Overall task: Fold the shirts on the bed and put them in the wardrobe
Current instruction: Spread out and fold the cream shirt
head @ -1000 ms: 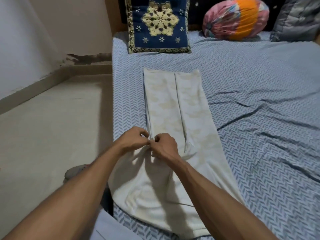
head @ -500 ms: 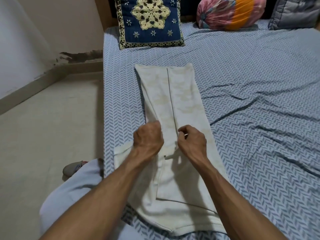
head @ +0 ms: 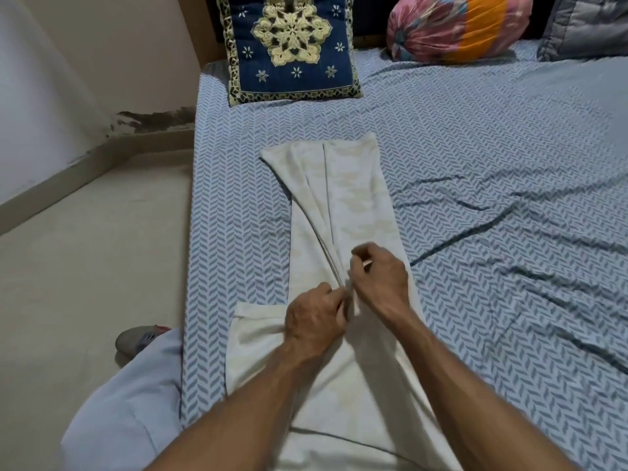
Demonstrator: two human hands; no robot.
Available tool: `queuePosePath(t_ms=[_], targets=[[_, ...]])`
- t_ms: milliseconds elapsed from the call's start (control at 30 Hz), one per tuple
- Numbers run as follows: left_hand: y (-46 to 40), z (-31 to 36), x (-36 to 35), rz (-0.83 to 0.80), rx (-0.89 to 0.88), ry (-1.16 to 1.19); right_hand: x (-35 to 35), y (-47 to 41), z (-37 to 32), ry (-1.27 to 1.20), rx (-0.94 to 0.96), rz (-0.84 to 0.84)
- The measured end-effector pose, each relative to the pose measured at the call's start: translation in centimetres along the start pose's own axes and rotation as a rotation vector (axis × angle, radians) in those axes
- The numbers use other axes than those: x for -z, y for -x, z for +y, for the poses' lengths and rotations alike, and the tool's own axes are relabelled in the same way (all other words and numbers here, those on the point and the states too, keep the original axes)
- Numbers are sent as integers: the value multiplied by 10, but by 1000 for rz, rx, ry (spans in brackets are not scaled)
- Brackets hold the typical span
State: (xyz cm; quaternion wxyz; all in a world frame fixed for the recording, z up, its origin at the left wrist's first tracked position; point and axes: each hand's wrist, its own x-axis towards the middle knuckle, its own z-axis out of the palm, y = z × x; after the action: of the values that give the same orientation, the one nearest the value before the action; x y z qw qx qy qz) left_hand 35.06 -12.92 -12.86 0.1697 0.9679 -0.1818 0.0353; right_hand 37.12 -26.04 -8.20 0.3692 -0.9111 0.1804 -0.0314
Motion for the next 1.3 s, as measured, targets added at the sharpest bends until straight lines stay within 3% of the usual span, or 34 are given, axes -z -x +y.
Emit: queuePosePath(t_ms=[100, 233, 433, 533, 767, 867, 1067, 1167, 1300], targets=[[3, -6, -9, 70, -38, 23, -14, -50, -31, 141, 208, -75], [0, -11, -14, 84, -69, 64, -50, -113, -68, 379, 313, -289], [1, -11, -15, 108, -62, 153, -78, -185, -105, 486, 295, -240], [1, -10, -14, 145, -67, 174, -79, -216, -116, 405, 205, -150], [1, -10, -14, 157, -69, 136, -64, -285, -85, -85, -138, 7], [1, -9, -12, 151, -83, 145, -59, -296, -69, -119, -173, 46], [0, -10, -11, 142, -89, 150, -70, -321, -67, -168, -192, -47], [1, -10, -11, 135, -84, 160, -68, -326, -72, -261, -247, 43], [1, -10, -10, 138, -85, 162, -67, -314, -76, -102, -221, 75]])
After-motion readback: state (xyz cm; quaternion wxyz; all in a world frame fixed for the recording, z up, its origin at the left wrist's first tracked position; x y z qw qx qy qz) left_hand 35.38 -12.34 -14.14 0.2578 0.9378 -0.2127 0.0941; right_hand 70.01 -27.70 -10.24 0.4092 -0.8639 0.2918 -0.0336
